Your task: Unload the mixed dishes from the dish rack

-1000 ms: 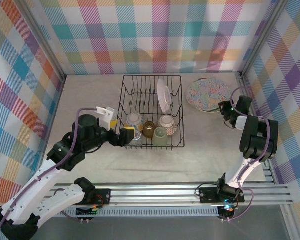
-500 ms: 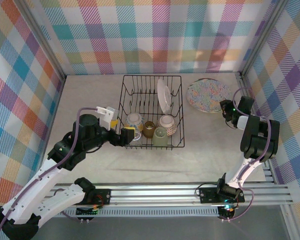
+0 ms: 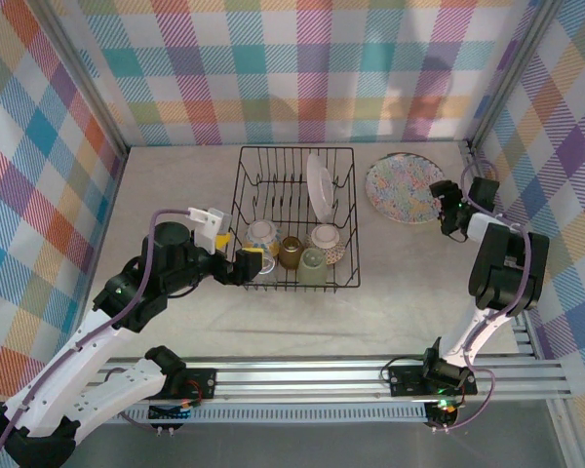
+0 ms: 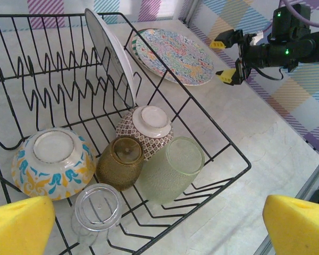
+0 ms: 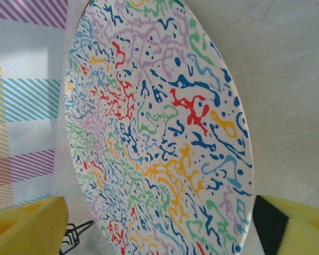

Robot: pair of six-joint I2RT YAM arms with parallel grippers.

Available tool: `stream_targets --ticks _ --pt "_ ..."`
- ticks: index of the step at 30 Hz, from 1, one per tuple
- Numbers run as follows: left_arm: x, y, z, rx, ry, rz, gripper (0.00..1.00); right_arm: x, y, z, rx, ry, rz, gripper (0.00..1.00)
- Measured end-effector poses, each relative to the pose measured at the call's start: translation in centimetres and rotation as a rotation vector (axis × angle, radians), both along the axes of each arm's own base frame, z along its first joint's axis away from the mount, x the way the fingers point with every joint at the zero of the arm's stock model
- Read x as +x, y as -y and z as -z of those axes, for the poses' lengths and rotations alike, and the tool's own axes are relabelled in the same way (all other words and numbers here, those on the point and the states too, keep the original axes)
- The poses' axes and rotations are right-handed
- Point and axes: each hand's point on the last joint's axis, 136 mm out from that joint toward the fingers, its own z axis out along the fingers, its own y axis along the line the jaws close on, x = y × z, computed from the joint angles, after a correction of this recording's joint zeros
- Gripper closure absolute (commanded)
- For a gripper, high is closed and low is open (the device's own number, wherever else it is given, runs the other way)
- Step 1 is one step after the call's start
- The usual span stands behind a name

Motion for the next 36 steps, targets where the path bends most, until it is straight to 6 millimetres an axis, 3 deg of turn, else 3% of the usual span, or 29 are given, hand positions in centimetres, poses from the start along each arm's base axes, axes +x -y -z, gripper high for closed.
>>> stream_targets --ticks 6,16,28,36 --pt "0.0 0.0 0.1 0.001 -0.002 0.0 0.0 -0.6 0.5 0.3 -0.022 -0.074 0.015 0.01" --pt "0.1 0.1 0.2 0.003 -0.007 0.002 0.0 -0.5 -0.7 3.2 0.011 -0.157 -0.018 0.01" --pt "0.3 0.2 0.1 -0.003 0.001 0.002 0.0 2.1 -1.7 2.3 0.034 -0.114 -0.067 0.01" --pt "0.3 0.3 0.6 -0.002 -0.014 -0.002 0.0 2.0 -1.8 2.5 0.035 -0.115 -0.067 0.01"
